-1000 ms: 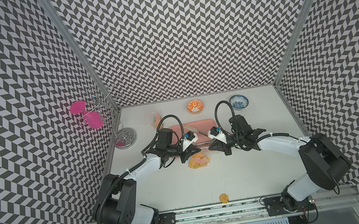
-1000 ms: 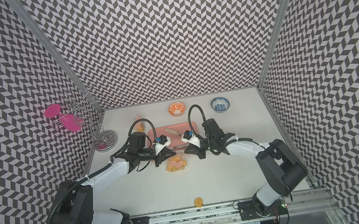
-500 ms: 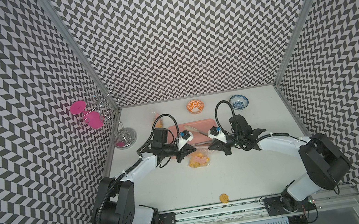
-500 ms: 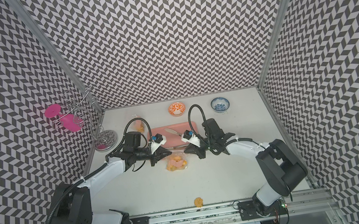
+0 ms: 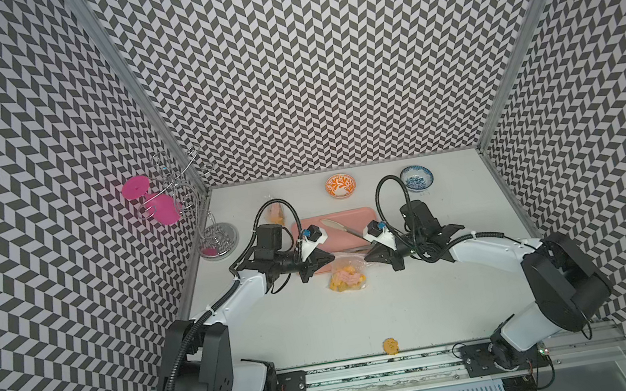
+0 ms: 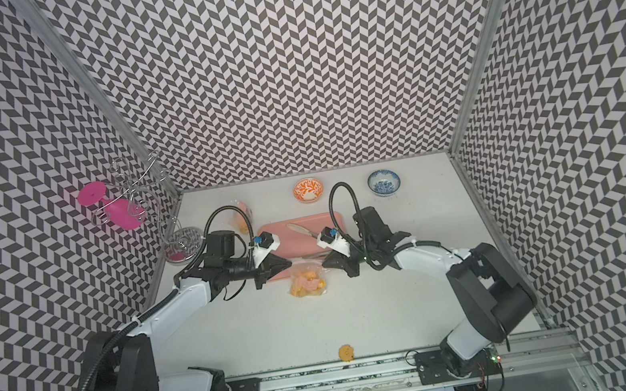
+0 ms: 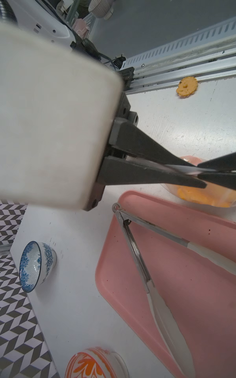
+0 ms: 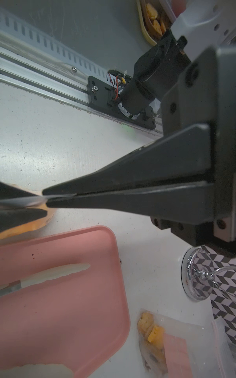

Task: Put the cookies into a resealable bag to prevent moisture
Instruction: Close the ziploc bag at the center of the board.

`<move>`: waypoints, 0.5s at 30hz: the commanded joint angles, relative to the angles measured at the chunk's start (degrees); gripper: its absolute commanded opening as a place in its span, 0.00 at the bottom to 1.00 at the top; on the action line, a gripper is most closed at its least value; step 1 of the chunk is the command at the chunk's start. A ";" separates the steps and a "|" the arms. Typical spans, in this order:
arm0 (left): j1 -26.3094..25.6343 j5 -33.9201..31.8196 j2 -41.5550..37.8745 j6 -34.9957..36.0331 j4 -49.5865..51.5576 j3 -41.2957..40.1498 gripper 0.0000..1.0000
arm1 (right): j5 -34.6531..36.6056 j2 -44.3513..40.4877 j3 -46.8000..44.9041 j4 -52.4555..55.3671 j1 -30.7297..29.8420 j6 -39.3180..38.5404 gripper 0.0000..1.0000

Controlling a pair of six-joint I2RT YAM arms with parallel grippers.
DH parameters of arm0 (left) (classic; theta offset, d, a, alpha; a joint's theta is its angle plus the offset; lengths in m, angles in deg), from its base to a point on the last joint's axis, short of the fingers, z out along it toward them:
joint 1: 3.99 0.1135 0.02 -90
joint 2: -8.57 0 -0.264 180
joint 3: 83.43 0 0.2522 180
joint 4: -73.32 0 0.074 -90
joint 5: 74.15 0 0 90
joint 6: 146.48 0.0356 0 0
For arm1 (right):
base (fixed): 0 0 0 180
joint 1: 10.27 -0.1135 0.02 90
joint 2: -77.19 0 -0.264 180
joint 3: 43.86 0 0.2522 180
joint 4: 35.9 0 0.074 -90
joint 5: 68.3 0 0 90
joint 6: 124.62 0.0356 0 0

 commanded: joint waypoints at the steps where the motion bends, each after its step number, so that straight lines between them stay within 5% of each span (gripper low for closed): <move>1: 0.22 1.26 -0.56 1.48 1.47 -0.69 0.00 | -0.03 -1.76 -0.02 -0.99 0.37 -0.45 0.00; 3: 0.22 1.20 -0.89 1.16 1.94 -0.25 0.00 | 0.23 -1.59 -0.02 -1.47 0.32 -0.03 0.01; 9: -0.56 1.05 -2.51 0.34 4.85 1.76 0.00 | 4.46 -1.94 1.77 -3.60 -3.11 -0.26 0.42; 15: -0.75 1.93 -2.19 1.76 10.93 4.46 0.00 | 5.92 1.70 5.60 -6.94 -8.12 0.37 0.50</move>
